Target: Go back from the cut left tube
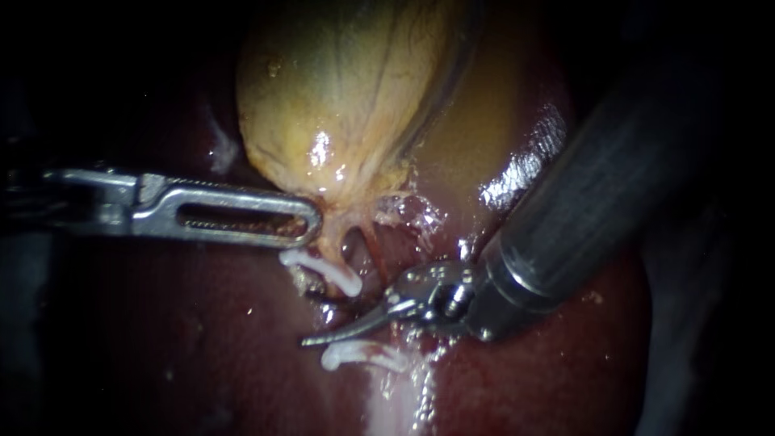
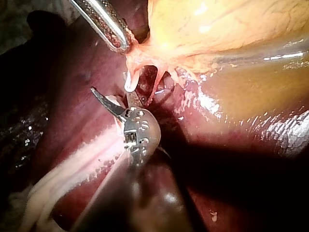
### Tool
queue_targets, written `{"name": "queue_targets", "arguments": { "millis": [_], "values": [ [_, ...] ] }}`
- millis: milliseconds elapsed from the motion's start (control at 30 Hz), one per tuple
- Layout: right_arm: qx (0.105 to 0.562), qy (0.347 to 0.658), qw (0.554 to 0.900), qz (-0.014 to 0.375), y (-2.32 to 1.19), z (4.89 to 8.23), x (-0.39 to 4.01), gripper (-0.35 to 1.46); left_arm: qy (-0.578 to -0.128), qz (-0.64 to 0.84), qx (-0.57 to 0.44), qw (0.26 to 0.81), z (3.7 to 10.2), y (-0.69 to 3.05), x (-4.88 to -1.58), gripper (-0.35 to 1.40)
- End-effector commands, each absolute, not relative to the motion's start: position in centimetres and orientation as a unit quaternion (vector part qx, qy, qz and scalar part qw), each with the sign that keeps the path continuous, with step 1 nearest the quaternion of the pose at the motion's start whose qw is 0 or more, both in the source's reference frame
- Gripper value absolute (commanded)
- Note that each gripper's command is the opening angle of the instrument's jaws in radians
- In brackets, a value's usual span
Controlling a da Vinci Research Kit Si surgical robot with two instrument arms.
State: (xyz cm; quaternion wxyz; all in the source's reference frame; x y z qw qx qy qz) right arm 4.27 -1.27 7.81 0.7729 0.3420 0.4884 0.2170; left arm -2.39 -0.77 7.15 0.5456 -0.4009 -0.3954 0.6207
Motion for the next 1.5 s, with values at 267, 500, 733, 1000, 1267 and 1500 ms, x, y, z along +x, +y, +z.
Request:
{"name": "queue_targets", "arguments": {
  "millis": [267,500,733,1000,1267,1500],
  "values": [
    [0.315,0.505,0.785,0.174,-1.21,7.58,4.01,1.43,-0.394,0.62,-0.401,0.546,7.16,-0.76,-2.38,-0.35],
    [0.272,0.516,0.8,0.142,-0.96,7.38,3.6,1.43,-0.394,0.621,-0.401,0.546,7.17,-0.76,-2.38,-0.35],
    [0.24,0.517,0.811,0.13,-0.68,7.18,3.25,1.43,-0.394,0.621,-0.401,0.546,7.17,-0.76,-2.38,-0.35],
    [0.215,0.515,0.819,0.134,-0.46,7.03,2.95,1.43,-0.394,0.621,-0.401,0.546,7.18,-0.75,-2.38,-0.35],
    [0.208,0.514,0.821,0.134,-0.41,7.0,2.87,1.43,-0.394,0.621,-0.402,0.546,7.25,-0.74,-2.37,-0.35],
    [0.206,0.516,0.821,0.132,-0.4,7.0,2.85,1.43,-0.392,0.622,-0.402,0.546,7.35,-0.74,-2.41,-0.35]
  ]
}}
